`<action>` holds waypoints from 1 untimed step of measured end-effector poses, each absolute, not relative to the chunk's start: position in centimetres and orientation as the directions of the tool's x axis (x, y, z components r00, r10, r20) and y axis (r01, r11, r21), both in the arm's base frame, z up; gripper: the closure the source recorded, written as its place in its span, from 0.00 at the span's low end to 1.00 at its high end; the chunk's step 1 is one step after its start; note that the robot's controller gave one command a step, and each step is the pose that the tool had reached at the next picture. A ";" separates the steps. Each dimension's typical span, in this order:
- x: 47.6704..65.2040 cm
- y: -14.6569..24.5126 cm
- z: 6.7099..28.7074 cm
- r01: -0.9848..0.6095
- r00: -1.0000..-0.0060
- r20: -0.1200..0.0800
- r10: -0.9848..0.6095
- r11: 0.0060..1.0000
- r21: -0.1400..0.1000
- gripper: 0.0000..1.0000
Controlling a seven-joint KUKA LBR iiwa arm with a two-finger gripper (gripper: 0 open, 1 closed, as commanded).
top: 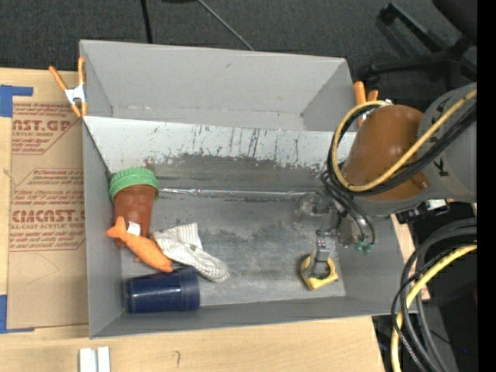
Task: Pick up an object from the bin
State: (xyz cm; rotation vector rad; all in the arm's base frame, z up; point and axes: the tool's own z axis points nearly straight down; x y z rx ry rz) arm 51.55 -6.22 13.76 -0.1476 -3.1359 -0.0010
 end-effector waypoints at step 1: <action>51.8 -3.7 19.0 0.046 -0.999 0.005 0.046 0.999 -0.001 0.00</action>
Offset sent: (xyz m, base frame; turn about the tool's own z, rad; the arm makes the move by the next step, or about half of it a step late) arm -0.0348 -0.0480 -0.0044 -0.2575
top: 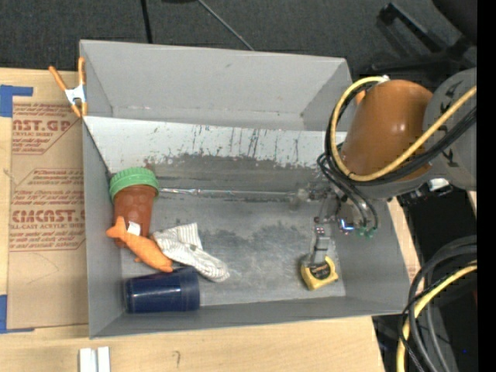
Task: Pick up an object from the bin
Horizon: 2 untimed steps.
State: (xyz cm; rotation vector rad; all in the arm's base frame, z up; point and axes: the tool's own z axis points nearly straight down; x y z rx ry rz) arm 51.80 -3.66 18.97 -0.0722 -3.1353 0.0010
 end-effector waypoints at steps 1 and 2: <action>48.0 -11.0 13.2 -0.161 -0.987 0.001 -0.161 0.987 0.000 1.00; 48.1 -11.0 13.2 -0.162 -0.987 0.000 -0.162 0.987 0.000 1.00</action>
Offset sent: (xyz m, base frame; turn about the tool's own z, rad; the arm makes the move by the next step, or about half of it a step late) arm 0.0000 0.0000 0.0000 0.0000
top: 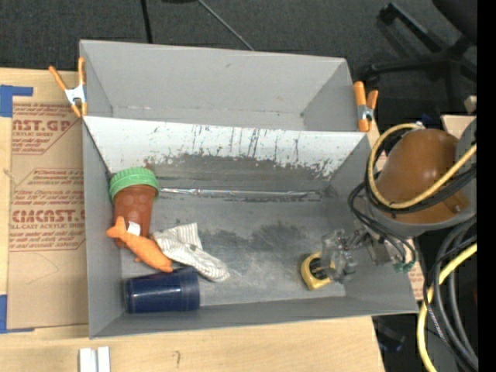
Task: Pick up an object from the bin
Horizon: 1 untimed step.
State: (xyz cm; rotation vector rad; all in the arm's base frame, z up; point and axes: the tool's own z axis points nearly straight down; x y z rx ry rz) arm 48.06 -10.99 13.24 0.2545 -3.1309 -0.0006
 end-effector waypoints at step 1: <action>49.6 -9.8 7.3 -0.357 -0.934 -0.001 -0.357 0.934 0.000 0.00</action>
Offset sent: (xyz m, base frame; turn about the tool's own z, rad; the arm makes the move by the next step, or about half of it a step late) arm 0.0000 0.0000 0.0000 0.0000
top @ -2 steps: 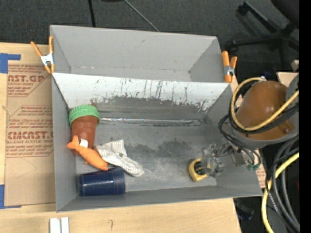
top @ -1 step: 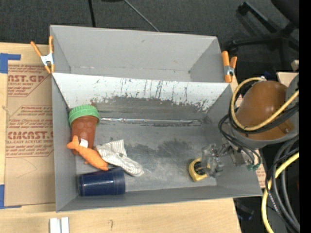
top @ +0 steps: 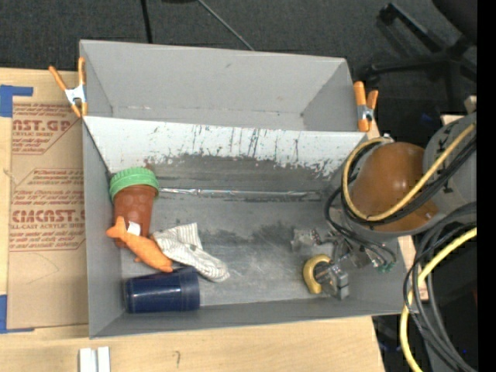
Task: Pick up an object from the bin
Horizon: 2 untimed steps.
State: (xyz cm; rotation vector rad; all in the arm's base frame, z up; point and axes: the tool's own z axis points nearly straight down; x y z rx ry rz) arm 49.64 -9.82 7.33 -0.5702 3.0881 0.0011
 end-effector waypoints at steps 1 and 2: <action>49.7 -9.8 7.6 -0.357 -0.934 -0.003 -0.357 0.934 0.001 1.00; 49.7 -9.8 7.4 -0.358 -0.934 -0.002 -0.358 0.934 0.000 0.00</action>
Offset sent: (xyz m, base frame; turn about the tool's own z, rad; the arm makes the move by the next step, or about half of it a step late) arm 0.0000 0.0000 0.0000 0.0000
